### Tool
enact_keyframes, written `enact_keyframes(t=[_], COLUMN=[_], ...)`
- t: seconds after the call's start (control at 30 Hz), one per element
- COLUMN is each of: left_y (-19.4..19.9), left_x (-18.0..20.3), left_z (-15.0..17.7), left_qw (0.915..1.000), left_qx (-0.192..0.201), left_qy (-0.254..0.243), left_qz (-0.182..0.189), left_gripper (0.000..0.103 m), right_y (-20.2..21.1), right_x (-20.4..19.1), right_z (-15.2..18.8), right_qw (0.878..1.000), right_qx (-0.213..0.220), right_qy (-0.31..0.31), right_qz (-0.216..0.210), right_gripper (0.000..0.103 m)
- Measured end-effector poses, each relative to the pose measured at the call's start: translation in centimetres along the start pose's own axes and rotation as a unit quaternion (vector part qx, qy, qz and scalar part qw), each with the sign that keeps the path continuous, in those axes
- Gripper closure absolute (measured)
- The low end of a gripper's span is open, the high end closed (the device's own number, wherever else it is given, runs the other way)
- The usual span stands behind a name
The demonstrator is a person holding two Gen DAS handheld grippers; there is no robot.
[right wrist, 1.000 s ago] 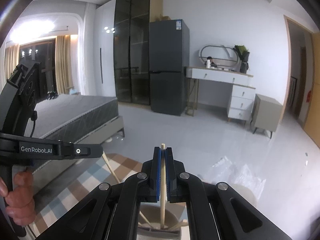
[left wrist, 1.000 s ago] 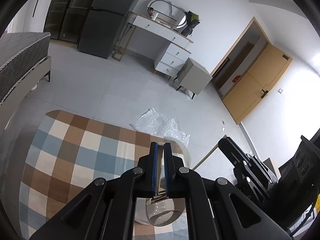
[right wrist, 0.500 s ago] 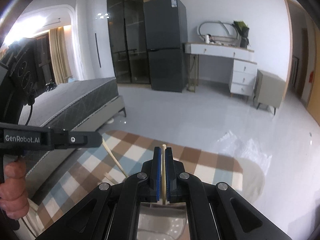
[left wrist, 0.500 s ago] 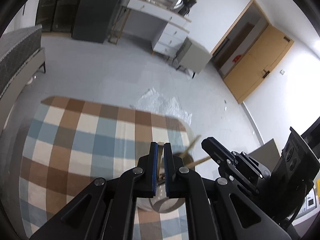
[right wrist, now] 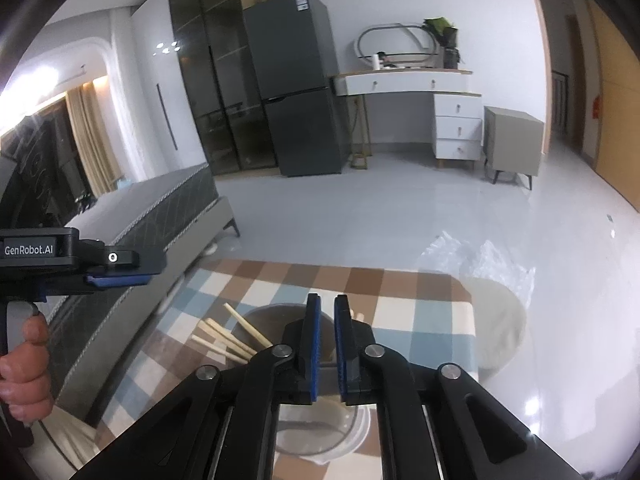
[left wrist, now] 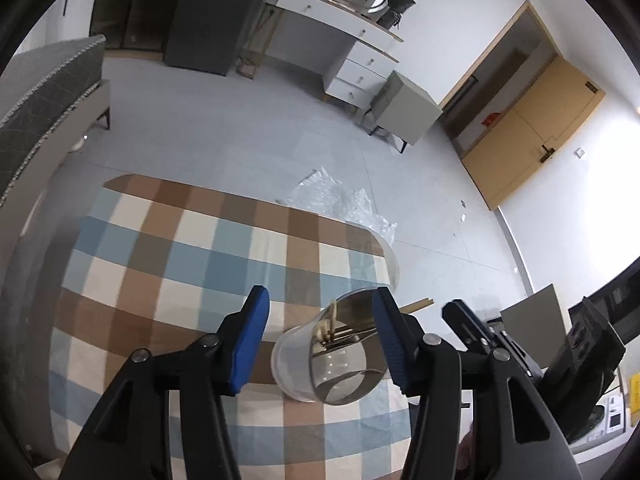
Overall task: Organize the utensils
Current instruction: 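Open both tools to release the chopsticks into the holder, then withdraw both open tools from the holder toward the chopstick pile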
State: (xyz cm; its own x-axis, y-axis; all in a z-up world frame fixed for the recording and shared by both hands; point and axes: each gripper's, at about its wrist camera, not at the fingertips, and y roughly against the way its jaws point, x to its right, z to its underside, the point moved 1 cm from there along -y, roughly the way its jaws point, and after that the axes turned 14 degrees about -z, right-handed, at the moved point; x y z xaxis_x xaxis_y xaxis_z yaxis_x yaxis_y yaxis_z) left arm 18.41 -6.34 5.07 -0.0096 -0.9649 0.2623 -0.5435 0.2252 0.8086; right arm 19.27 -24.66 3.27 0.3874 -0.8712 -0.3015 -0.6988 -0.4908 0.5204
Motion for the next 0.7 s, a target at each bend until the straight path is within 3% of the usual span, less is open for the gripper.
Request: enact_keyframes(t=[0.07, 0.2, 0.37, 0.5, 0.7], left_y=[0.8, 2.6, 5.9, 7.9, 10.6], left_x=[-0.2, -0.6, -0.8, -1.3, -2.2], left_z=[0.3, 1.0, 2.3, 3.3, 5.2], left_qw=[1.0000, 0.9991, 0.9945, 0.9916, 0.9855], left_qx=[0.004, 0.027, 0.077, 0.101, 0.134], left_qy=[0.000, 0.000, -0.015, -0.016, -0.020], left_qz=[-0.009, -0.033, -0.070, -0.080, -0.103], left_gripper=[0.053, 0.041, 0.040, 0.029, 0.025], right_y=[0.9, 2.7, 5.1, 6.7, 9.2], right_x=[-0.3, -1.4, -3.5, -5.2, -8.0], right_z=[0.1, 0.2, 0.6, 0.9, 2.0], right_qw=[1.000, 1.000, 0.999, 0.998, 0.996], right_qx=[0.009, 0.026, 0.048, 0.062, 0.089], right_qy=[-0.007, -0.013, -0.010, -0.011, -0.007], right_qz=[0.001, -0.001, -0.001, -0.007, -0.014], right_gripper=[0.079, 0.073, 0.053, 0.047, 0.039])
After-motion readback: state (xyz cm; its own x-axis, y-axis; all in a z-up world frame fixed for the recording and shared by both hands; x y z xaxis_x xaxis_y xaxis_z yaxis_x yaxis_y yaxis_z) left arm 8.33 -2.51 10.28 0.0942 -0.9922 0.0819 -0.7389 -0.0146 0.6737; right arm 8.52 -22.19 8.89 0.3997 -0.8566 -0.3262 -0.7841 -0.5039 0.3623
